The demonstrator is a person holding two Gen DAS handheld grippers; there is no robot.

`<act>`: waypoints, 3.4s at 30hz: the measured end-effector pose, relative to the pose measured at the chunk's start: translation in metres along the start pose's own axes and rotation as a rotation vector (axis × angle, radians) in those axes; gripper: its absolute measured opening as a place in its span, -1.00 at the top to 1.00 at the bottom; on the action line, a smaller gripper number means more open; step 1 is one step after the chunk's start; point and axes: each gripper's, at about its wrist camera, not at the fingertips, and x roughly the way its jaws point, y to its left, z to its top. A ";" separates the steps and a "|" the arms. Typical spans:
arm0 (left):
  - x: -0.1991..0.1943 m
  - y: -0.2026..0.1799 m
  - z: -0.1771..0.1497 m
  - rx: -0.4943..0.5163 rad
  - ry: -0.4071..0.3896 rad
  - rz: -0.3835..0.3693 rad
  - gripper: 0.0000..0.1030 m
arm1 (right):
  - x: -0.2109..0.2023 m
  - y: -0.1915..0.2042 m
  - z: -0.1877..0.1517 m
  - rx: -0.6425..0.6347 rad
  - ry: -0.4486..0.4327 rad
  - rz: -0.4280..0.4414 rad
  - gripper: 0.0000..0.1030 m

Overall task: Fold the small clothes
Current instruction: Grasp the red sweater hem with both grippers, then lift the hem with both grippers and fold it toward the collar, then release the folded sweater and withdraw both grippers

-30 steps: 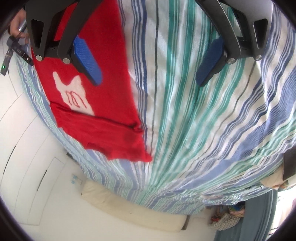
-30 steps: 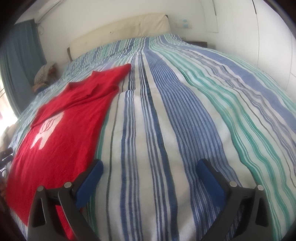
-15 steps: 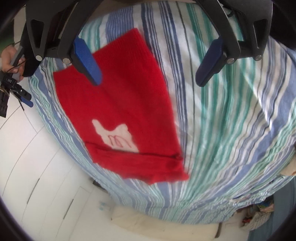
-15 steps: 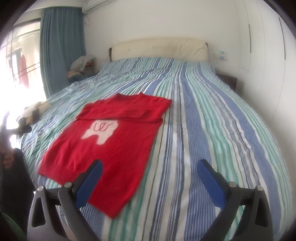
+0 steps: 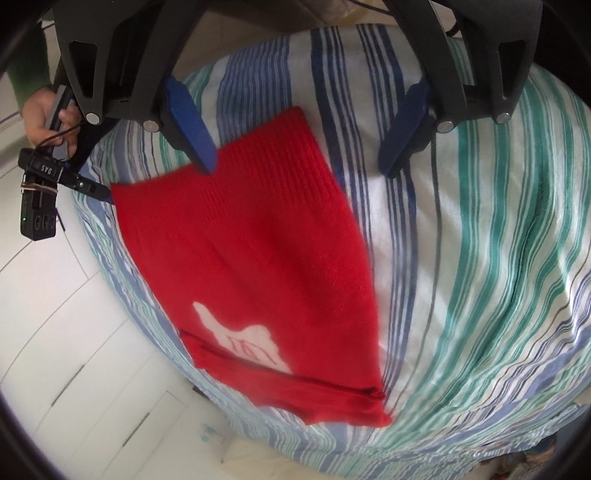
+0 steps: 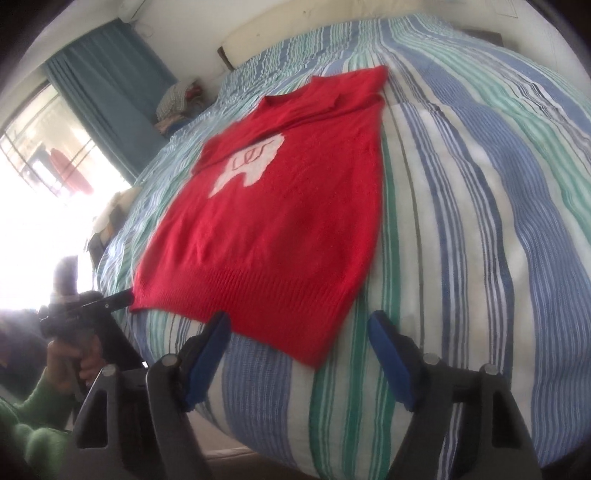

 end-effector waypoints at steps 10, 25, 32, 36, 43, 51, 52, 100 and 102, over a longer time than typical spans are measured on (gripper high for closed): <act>0.007 0.002 0.002 -0.043 0.065 -0.069 0.29 | 0.005 -0.006 -0.004 0.088 0.043 0.082 -0.07; -0.022 0.009 0.069 -0.119 -0.011 -0.200 0.91 | -0.022 0.001 0.035 0.082 -0.078 0.055 0.91; 0.038 0.038 0.207 -0.129 -0.092 -0.157 0.91 | 0.002 -0.017 0.154 0.085 -0.221 0.046 0.92; 0.089 0.060 0.275 -0.177 -0.098 -0.105 0.91 | 0.049 -0.036 0.231 0.136 -0.227 0.035 0.92; 0.149 0.096 0.337 -0.252 -0.101 -0.021 0.94 | 0.135 -0.077 0.328 0.221 -0.175 0.024 0.92; 0.157 0.134 0.366 -0.363 -0.166 0.036 -0.12 | 0.189 -0.109 0.363 0.305 -0.198 0.072 0.80; 0.148 0.133 0.364 -0.347 -0.185 0.021 -0.25 | 0.189 -0.110 0.364 0.306 -0.206 0.078 0.73; 0.139 0.064 0.235 0.157 0.049 0.289 -0.52 | 0.142 0.000 0.254 -0.380 0.078 -0.092 0.19; 0.119 0.063 0.227 0.141 -0.010 0.314 -0.55 | 0.147 -0.026 0.232 -0.339 0.115 -0.184 0.22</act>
